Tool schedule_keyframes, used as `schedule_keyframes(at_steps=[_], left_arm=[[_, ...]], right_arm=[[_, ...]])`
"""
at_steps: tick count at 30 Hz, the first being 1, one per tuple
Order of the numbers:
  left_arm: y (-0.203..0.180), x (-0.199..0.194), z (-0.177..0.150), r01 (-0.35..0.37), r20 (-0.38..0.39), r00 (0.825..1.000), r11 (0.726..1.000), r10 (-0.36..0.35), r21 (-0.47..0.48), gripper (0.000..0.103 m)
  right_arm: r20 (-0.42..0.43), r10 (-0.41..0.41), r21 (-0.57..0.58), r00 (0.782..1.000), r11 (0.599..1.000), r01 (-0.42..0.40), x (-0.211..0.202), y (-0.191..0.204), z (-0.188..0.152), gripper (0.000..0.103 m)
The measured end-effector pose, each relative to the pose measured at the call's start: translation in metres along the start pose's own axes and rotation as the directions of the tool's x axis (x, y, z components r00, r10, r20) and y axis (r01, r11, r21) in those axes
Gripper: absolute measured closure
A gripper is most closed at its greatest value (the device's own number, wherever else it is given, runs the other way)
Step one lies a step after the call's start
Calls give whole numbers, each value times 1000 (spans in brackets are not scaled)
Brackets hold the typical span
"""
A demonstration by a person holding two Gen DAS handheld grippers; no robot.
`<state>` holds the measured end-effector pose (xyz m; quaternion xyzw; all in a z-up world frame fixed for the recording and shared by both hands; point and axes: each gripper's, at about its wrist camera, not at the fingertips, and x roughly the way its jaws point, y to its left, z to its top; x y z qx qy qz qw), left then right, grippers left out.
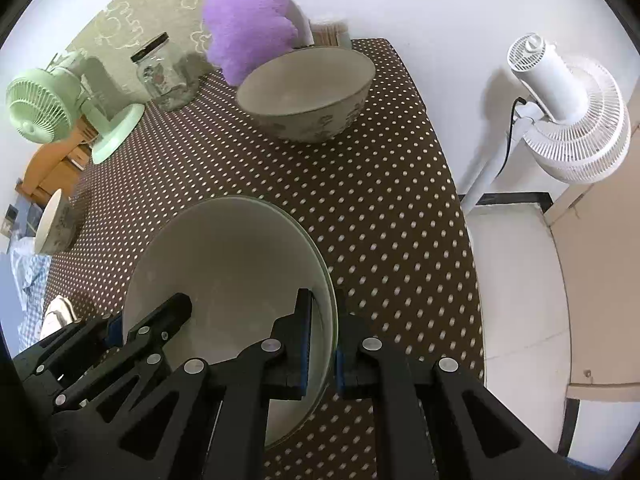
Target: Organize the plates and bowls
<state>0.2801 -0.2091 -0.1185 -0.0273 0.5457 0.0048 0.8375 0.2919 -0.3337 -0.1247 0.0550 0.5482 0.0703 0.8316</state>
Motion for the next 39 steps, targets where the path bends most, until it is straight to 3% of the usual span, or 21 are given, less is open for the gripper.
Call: schedule_keyframes(at_steps=[17,30,39], left_arm=[[70,-35,-57,16,-11,1000,1000,-16,-15,88],[99,-38,-84,24,-48,999,1000,-24,3,88],[99,-34,-92,42,-45,998,999,-41,29,88]], right_arm=[[-10,3,1,1000,1000,-3,-25,72,-69,91],[-28,-3,12,1000,1000,4,-21,110,-103,91],[-30,-27,44,999,999,28,-18,112,-114,91]])
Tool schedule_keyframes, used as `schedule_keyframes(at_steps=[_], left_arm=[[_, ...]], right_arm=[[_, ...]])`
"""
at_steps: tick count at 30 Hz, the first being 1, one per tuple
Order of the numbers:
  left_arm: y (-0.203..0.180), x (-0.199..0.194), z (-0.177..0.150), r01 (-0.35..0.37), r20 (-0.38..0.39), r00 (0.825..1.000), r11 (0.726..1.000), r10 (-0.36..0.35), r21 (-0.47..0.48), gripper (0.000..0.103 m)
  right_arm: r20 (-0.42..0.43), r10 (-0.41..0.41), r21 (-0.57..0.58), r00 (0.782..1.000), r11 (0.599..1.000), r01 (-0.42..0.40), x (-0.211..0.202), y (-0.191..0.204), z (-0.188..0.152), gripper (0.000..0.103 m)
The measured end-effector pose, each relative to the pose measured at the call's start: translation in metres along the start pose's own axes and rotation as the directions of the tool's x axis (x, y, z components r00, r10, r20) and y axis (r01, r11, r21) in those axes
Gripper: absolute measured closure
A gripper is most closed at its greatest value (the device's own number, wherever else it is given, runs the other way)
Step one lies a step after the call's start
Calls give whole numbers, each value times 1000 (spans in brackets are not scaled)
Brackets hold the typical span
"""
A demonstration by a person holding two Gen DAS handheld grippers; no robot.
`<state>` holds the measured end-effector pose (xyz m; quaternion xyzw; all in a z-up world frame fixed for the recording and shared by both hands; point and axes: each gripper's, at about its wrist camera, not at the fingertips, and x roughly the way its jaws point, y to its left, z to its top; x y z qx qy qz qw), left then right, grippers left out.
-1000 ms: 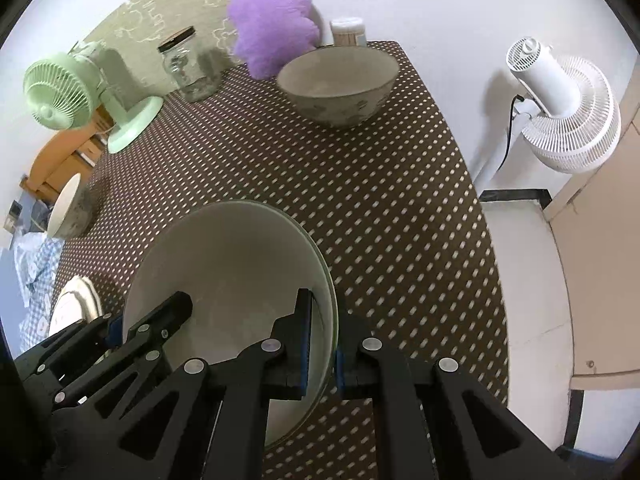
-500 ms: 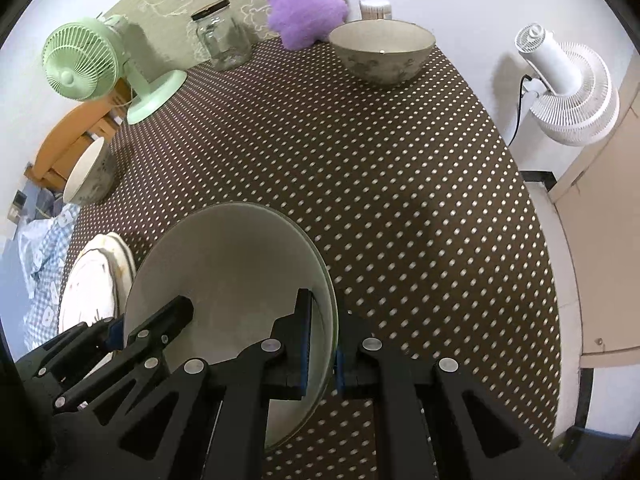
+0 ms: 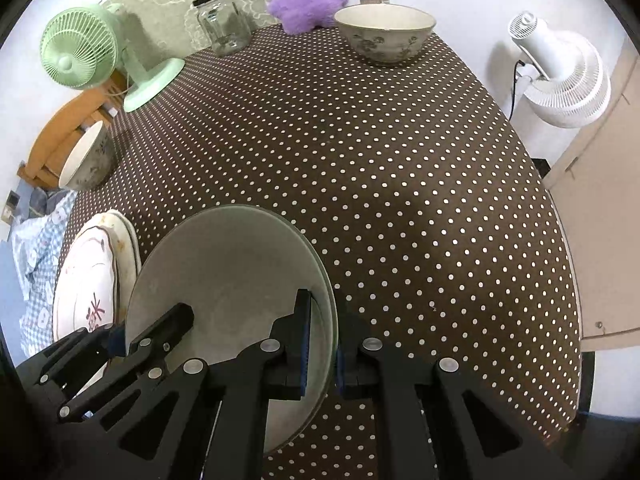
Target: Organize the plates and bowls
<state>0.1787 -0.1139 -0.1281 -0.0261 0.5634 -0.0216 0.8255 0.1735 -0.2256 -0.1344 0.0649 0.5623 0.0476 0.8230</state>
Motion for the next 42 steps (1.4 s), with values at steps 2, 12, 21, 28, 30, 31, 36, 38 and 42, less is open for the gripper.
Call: schedule_keyframes(at_steps=[2,12,21,28,30,31,36,38,42], left_arm=[[-1,1,0,-2,0,1000,1000,2,7,88],[-7,-4,3,-27,28,999,999,26,36,68],[-2,-29,10,-15,62,998,999,13,31,31],[-1,-60,11,9,116,993,999,-14,42,19],[2,-68,11,20,125,992,999,-26,45,18],[3,-71,10,24,129,991,999,-30,45,18],[5,-91,11,32,165,985,998,-40,55,18],[4,-101,11,28,185,982,998,-39,63,18],[2,-117,12,25,217,975,996,-42,80,18]], right_arm=[[4,-6,-2,1000,1000,6,-1,-1,1,91],[-28,-22,12,999,1000,22,3,-1,5,81],[46,-31,7,998,1000,30,-27,3,13,32],[105,-34,5,994,999,34,-61,18,14,28],[119,-37,10,992,999,36,-69,20,13,28],[127,-39,16,991,999,37,-74,21,12,28],[174,-49,43,984,998,42,-99,28,6,28],[195,-60,46,979,998,51,-111,32,4,28],[235,-93,45,968,995,85,-132,37,2,28]])
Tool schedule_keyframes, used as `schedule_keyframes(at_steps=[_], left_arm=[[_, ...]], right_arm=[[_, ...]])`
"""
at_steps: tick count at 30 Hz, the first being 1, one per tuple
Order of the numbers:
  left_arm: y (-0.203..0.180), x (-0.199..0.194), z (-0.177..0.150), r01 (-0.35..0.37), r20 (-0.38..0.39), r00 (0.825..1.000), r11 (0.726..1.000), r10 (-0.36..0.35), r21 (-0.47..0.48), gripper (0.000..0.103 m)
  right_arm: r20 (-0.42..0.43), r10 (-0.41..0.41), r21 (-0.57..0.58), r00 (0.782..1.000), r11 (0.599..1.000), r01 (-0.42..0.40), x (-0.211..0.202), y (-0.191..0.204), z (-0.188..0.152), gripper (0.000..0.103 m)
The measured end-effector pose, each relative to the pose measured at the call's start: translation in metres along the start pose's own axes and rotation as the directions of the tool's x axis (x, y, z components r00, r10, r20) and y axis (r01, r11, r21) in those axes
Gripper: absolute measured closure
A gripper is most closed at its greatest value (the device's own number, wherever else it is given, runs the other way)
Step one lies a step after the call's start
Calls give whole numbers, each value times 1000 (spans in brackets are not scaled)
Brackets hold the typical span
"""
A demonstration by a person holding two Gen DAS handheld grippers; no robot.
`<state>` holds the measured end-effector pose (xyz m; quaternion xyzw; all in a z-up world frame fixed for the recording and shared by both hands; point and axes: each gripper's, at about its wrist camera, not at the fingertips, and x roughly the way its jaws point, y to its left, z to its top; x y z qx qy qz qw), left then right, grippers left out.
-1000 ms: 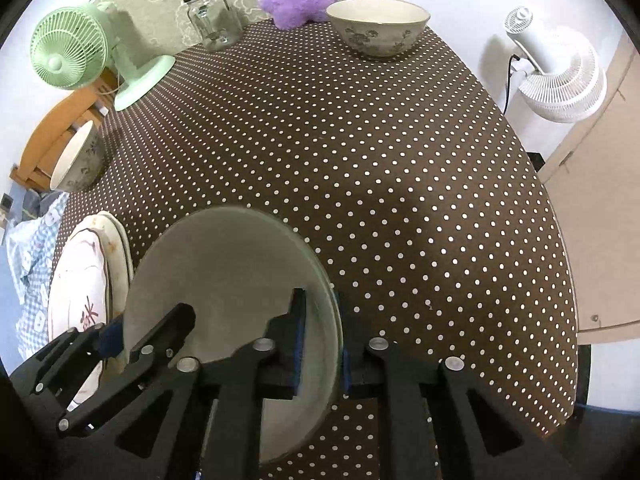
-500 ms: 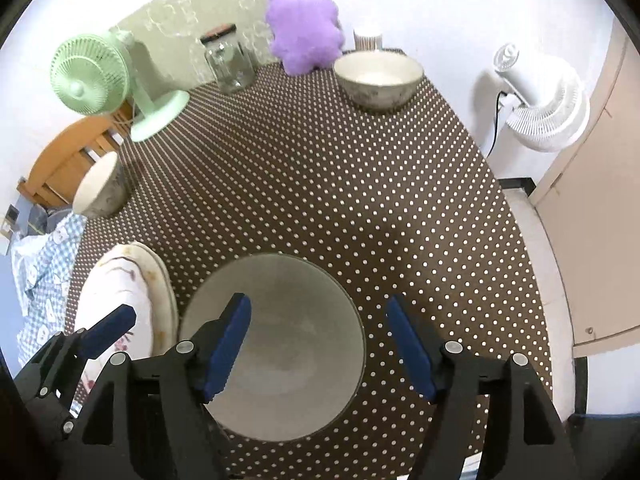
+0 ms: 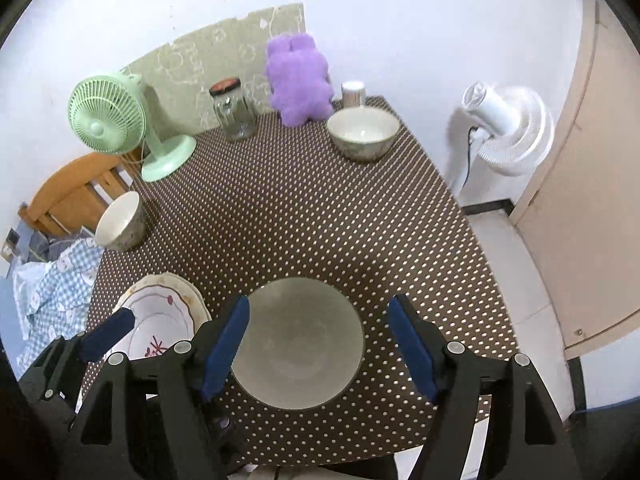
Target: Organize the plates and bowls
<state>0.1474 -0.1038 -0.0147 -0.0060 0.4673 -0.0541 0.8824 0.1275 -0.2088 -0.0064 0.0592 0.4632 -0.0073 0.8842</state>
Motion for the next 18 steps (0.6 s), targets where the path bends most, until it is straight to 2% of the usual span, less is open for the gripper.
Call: schedule_keyframes(at_steps=[7,12,18], left_arm=[[-9,-11,14,13,32,999,1000,-13,9,18],[-20,-8,26,13,37,999,1000,-13,-3,18],[-37,1,48,-15,49,999,1000,16,-27,17]], right_arm=[[34,-19,7,999,1000,19,-18,-6,13,28],[40,8,1,999,1000,-8,-17,-17,28,27],[49,23,-20,999,1000,-22,-8,-34,55,19]])
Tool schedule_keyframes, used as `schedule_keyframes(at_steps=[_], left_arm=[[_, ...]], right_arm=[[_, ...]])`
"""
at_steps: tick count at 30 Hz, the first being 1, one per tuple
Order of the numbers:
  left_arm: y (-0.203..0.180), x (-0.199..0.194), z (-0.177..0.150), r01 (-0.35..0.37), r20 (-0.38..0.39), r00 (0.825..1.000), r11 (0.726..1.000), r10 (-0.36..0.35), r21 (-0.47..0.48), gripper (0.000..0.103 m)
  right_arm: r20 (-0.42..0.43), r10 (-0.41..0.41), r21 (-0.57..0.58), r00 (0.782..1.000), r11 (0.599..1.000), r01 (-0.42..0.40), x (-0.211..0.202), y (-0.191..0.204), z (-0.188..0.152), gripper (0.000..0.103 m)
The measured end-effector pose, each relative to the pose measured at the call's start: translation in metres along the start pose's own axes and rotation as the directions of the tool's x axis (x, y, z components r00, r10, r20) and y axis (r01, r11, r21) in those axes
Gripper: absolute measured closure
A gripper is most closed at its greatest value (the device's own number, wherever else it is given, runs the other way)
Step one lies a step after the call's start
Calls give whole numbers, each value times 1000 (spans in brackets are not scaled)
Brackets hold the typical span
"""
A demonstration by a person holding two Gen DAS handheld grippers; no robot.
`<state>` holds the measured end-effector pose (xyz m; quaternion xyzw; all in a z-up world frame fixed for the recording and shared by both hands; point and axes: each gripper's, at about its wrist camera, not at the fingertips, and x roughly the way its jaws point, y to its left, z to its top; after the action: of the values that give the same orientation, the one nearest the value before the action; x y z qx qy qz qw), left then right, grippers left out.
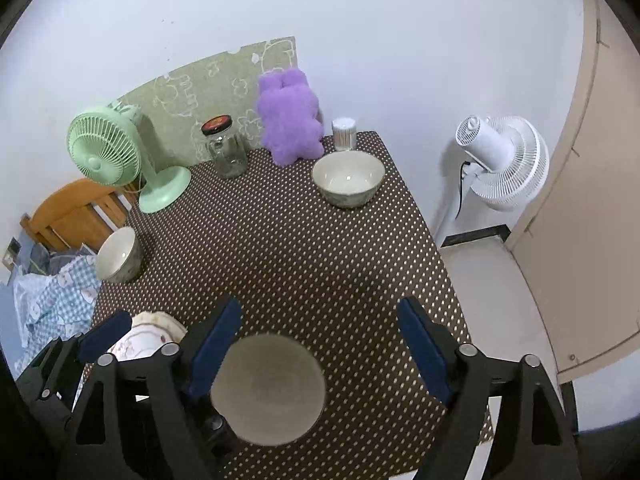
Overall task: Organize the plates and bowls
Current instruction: 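Move both grippers to the grey-green bowl beside the purple bear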
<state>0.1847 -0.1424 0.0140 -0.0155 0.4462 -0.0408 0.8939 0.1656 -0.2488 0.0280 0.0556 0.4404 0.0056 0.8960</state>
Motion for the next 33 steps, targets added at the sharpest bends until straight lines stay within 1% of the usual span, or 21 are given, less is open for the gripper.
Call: schedule_keyframes(at_steps=[3,6,9,14,18,20,24,26,28,33], left_arm=[[-9,6,11,-18,7,1000,1000,18,-18,14],[-19,13,22,-32,10,999,999,32,-32,13],[-28,19,31,-17,8,1000,999,17,-30,13],[-42,31,49,-39,19,999,999,40,-36,8],[-53,43,63,-70,24,997,996,72,-46,7],[-59,51,70,-91,23,995,994,92,-53,7],[-71,70,84,-103,18,994,993,104,-54,7],[-75,76,89,-107,29,994,993,108,-53,8],[-79,84,95,-130,50,990,990,132,-48,8],[-83,105,109,-132,46,990,990,135,-51,9]], right_arm=[[-1,28,-9,1000,1000,-28,6,-10,16,19],[3,39,-37,999,999,-39,13,-15,30,18],[-3,57,-65,998,996,-57,22,-22,45,18],[-36,99,-63,994,993,-102,41,-39,70,18],[-36,123,-73,992,989,-125,55,-50,85,18],[-26,119,-87,993,989,-121,62,-55,92,18],[-2,113,-125,994,986,-112,76,-65,106,18],[6,107,-134,994,985,-105,85,-69,114,18],[11,79,-145,997,986,-77,95,-74,122,18],[14,111,-154,994,982,-108,117,-84,137,18]])
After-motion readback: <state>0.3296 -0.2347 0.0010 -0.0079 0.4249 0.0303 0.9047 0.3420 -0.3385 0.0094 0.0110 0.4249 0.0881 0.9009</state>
